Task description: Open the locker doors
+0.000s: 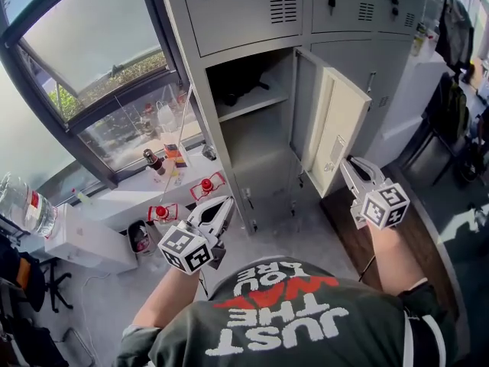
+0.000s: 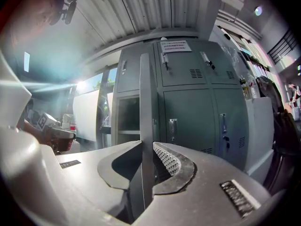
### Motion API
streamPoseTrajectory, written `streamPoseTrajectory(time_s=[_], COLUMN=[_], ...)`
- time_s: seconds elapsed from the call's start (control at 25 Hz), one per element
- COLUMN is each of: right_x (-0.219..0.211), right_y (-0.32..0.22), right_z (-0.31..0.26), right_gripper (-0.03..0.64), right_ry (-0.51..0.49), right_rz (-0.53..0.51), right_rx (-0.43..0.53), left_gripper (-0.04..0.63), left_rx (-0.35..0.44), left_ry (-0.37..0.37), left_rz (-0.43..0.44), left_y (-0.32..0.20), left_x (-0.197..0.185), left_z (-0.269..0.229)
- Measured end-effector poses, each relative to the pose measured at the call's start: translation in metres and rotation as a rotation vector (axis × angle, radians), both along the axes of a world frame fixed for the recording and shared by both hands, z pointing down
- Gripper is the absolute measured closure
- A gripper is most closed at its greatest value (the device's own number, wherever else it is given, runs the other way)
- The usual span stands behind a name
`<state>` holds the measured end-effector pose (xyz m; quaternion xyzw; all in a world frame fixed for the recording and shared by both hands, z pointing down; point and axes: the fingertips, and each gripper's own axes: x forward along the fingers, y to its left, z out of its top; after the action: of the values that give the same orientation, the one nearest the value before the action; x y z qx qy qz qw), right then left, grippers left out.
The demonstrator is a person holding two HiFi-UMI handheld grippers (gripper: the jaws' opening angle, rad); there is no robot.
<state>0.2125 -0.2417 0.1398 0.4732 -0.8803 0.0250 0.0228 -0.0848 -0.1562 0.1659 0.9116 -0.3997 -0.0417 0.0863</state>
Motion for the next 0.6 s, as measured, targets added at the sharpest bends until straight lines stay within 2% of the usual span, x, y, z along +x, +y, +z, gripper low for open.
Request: streamPoseTrajectory(time_s=[0.6], right_x=[0.073], right_y=[-0.040], right_z=[-0.001], right_gripper=[0.563], right_ry=[-0.039], right_rz=[0.162], right_rx=[0.002], left_gripper=[0.598], left_rx=[-0.019], left_ry=[0.000], left_rz=[-0.006], left_y=[-0.004], left_x=[0.013], left_z=[0.006])
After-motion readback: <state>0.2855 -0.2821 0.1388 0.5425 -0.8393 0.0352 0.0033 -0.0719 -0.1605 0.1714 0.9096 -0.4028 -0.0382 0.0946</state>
